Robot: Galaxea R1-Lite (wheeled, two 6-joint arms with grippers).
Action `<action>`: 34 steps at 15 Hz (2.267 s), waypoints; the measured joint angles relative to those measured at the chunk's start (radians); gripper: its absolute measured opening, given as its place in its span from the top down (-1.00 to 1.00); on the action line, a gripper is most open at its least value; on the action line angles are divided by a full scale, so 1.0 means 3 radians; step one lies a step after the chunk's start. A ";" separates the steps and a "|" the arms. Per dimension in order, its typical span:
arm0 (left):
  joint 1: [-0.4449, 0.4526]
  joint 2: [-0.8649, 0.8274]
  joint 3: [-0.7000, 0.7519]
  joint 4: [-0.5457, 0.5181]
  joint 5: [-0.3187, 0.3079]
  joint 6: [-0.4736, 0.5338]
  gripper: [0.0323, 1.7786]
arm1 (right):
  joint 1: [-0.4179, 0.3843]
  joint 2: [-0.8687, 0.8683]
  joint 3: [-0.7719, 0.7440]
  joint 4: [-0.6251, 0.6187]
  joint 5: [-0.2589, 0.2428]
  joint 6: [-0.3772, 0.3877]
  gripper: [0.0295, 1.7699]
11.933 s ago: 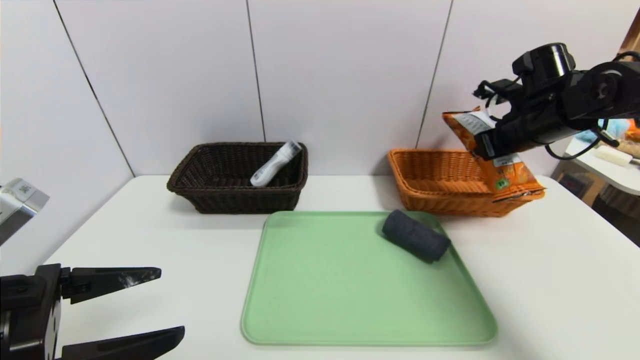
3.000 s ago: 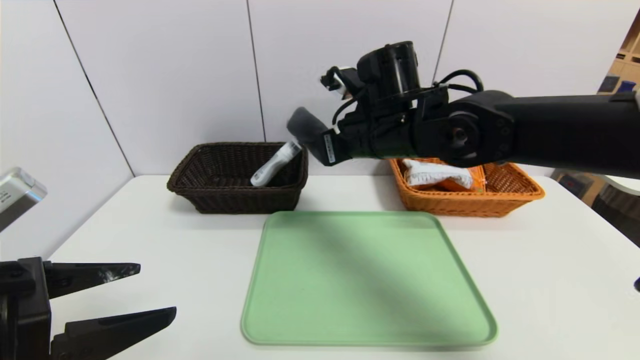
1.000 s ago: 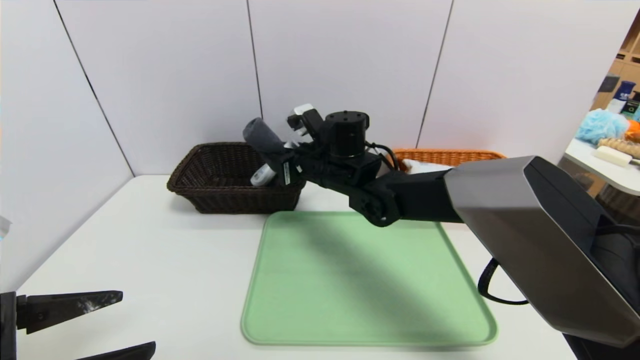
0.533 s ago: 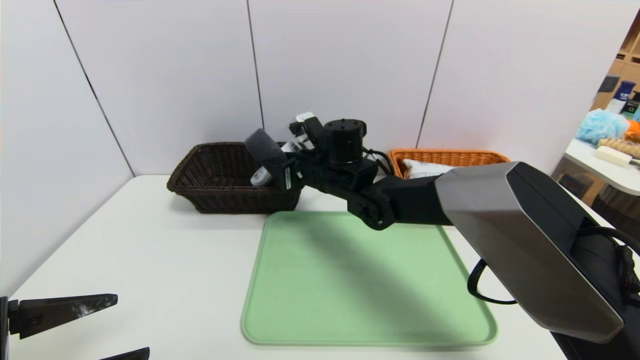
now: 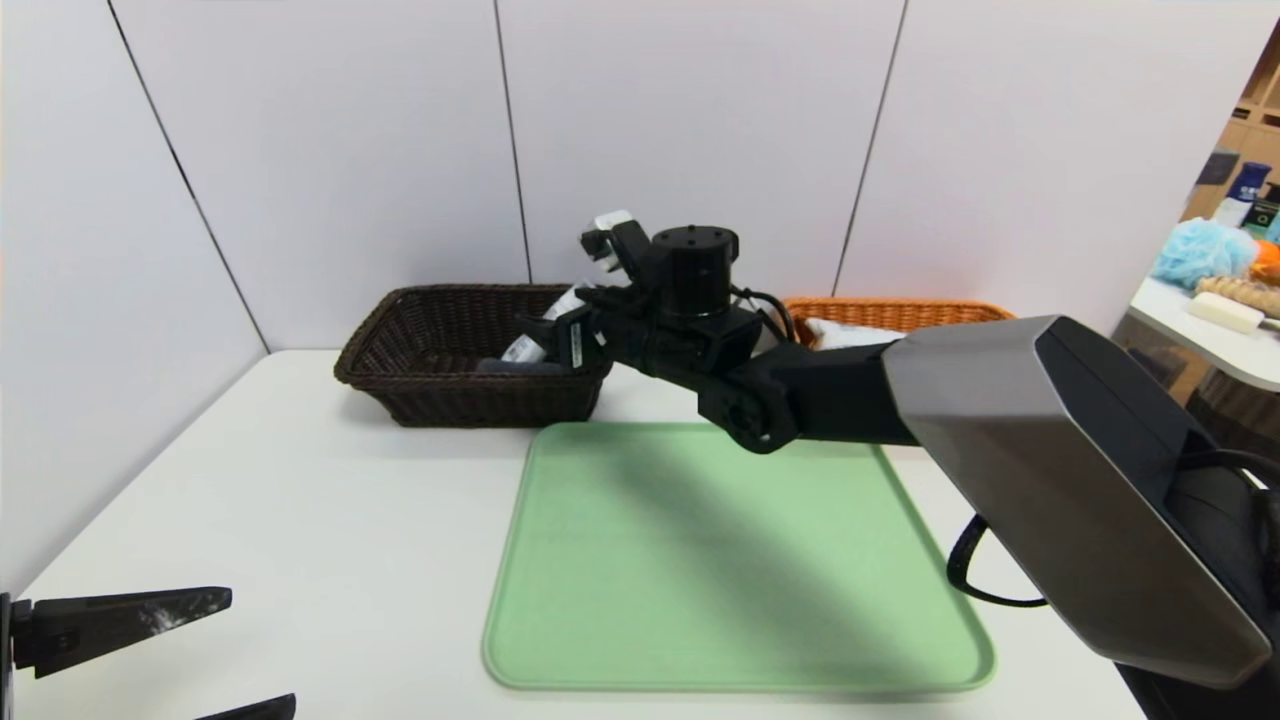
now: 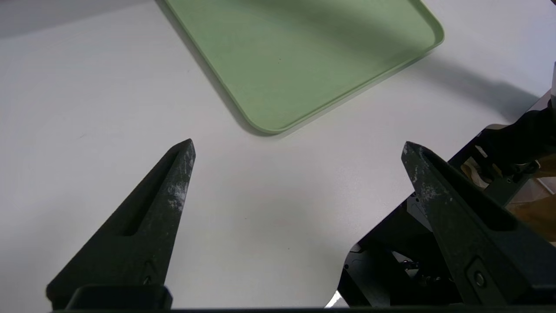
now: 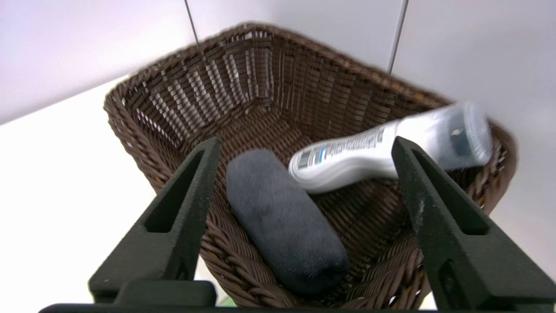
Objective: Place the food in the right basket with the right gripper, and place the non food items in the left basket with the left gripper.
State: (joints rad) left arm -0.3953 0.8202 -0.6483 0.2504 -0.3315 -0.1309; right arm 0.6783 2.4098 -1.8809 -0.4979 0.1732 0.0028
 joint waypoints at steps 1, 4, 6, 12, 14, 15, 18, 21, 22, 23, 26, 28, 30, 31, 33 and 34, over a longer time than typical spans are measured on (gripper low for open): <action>0.0000 0.0000 -0.0006 -0.0011 0.0001 0.0001 -0.90 | -0.0021 -0.0045 0.0004 0.0006 -0.0005 0.0000 -0.61; 0.0003 -0.0006 -0.0011 -0.0017 0.0006 0.0001 -0.90 | -0.0155 -0.0236 0.0045 0.0077 -0.0050 -0.0017 -0.71; 0.0003 -0.0020 -0.0018 -0.0017 0.0007 0.0000 -0.90 | -0.0253 -0.0391 0.0084 0.0159 -0.0108 -0.0035 -0.76; -0.0001 -0.0074 -0.0042 -0.0023 0.0001 0.0005 -0.90 | -0.0462 -0.1050 0.0519 0.0406 -0.0278 -0.0344 -0.85; -0.0001 -0.0103 -0.0042 -0.0021 0.0005 0.0005 -0.90 | -0.0526 -0.1321 0.0720 0.0605 -0.0390 -0.0392 -0.87; -0.0002 -0.0121 -0.0043 -0.0018 0.0006 0.0006 -0.90 | -0.0565 -0.1470 0.0813 0.0741 -0.0464 -0.0409 -0.88; -0.0002 -0.0180 -0.0063 0.0002 0.0010 0.0005 -0.90 | -0.0707 -0.1999 0.1150 0.1217 -0.0648 -0.0404 -0.89; 0.0016 -0.0239 -0.0135 0.0020 0.0011 0.0007 -0.90 | -0.0843 -0.2659 0.1589 0.1741 -0.0819 -0.0376 -0.91; 0.0056 -0.0249 -0.0174 0.0033 0.0009 0.0009 -0.90 | -0.0884 -0.2884 0.1743 0.1923 -0.0885 -0.0359 -0.91; 0.0088 -0.0254 -0.0203 0.0035 0.0007 0.0010 -0.90 | -0.0938 -0.3111 0.1899 0.2084 -0.0935 -0.0347 -0.91; 0.0243 -0.0263 -0.0252 0.0079 0.0012 0.0039 -0.90 | -0.1181 -0.3822 0.2348 0.2586 -0.1007 -0.0321 -0.91; 0.0388 -0.0272 -0.0334 0.0209 0.0061 0.0077 -0.90 | -0.1326 -0.4250 0.2630 0.2874 -0.1020 -0.0315 -0.91; 0.0496 -0.0303 -0.0401 0.0352 0.0215 0.0206 -0.90 | -0.1498 -0.4614 0.2825 0.3183 -0.1035 -0.0313 -0.91; 0.0544 -0.0324 -0.0421 0.0406 0.0297 0.0250 -0.90 | -0.1631 -0.4779 0.2882 0.3341 -0.1037 -0.0315 -0.91; 0.0664 -0.0382 -0.0461 0.0507 0.0352 0.0263 -0.90 | -0.1867 -0.5038 0.2941 0.3499 -0.1039 -0.0321 -0.91; 0.0740 -0.0425 -0.0479 0.0584 0.0358 0.0270 -0.90 | -0.1966 -0.5159 0.2967 0.3518 -0.1037 -0.0321 -0.91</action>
State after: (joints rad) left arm -0.1732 0.6928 -0.7921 0.4255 -0.2240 -0.0500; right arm 0.0885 0.8621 -0.9909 0.5574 -0.1379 -0.0936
